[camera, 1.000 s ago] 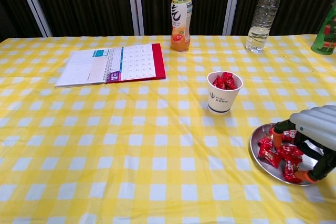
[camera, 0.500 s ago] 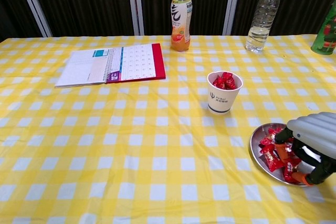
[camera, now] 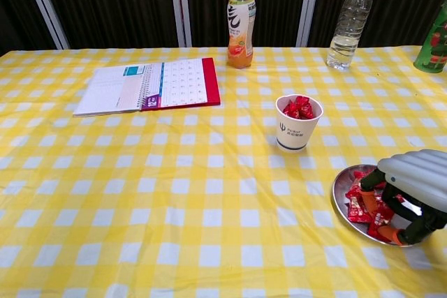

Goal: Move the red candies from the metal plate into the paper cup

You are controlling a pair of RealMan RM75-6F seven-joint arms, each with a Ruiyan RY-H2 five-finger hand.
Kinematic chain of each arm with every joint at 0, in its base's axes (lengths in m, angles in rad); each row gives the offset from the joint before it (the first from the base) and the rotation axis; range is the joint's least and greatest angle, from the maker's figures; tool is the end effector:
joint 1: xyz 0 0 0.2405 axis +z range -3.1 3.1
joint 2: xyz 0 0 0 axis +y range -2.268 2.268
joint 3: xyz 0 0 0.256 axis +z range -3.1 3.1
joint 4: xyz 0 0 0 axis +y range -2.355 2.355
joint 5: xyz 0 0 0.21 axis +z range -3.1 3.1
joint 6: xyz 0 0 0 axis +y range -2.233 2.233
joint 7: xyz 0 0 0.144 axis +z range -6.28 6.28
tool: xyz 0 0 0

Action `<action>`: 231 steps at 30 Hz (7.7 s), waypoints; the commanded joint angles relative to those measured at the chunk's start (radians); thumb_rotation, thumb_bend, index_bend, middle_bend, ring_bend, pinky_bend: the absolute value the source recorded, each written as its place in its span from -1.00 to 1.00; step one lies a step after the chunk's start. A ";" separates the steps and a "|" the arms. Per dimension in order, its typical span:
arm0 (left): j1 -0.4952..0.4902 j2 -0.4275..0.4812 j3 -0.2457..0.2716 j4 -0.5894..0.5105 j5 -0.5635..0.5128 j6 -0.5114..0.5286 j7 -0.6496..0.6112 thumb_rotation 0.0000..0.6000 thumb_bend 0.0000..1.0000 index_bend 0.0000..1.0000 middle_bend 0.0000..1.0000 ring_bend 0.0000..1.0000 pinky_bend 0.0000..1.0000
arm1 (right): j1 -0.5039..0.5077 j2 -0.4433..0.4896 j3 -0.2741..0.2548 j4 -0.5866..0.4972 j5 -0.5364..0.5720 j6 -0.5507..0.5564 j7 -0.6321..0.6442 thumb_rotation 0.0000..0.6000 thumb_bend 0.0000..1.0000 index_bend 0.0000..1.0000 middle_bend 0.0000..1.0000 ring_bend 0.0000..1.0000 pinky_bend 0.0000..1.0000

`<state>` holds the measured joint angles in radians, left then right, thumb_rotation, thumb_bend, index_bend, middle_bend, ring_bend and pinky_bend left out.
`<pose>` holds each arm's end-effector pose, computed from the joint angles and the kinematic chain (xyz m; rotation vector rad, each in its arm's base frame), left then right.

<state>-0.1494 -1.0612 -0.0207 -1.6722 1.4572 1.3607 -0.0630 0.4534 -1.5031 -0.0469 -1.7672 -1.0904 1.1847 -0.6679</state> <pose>-0.3067 0.1927 0.1540 -1.4437 -1.0467 -0.8831 -0.2082 -0.2188 -0.0174 1.8590 -1.0110 0.6221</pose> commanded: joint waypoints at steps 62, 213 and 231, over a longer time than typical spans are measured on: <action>-0.008 0.004 -0.007 -0.002 -0.016 -0.018 -0.017 1.00 -1.00 -1.00 -1.00 -1.00 -1.00 | 0.284 -0.108 0.340 0.183 0.173 -0.054 0.109 1.00 -0.02 -0.30 0.65 0.75 0.87; 0.005 -0.006 -0.001 0.002 0.010 0.011 -0.011 1.00 -1.00 -1.00 -1.00 -1.00 -1.00 | 0.030 0.096 0.156 -0.149 -0.036 0.066 0.065 1.00 0.36 0.26 0.65 0.73 0.86; -0.002 -0.011 -0.005 0.006 -0.004 -0.002 0.013 1.00 -1.00 -1.00 -1.00 -1.00 -1.00 | 0.181 0.019 0.324 0.005 0.082 -0.062 0.141 1.00 0.36 0.26 0.65 0.73 0.85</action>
<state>-0.1506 -1.0722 -0.0259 -1.6660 1.4543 1.3602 -0.0498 0.6201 -1.4719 0.2678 -1.7808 -1.0230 1.1385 -0.5347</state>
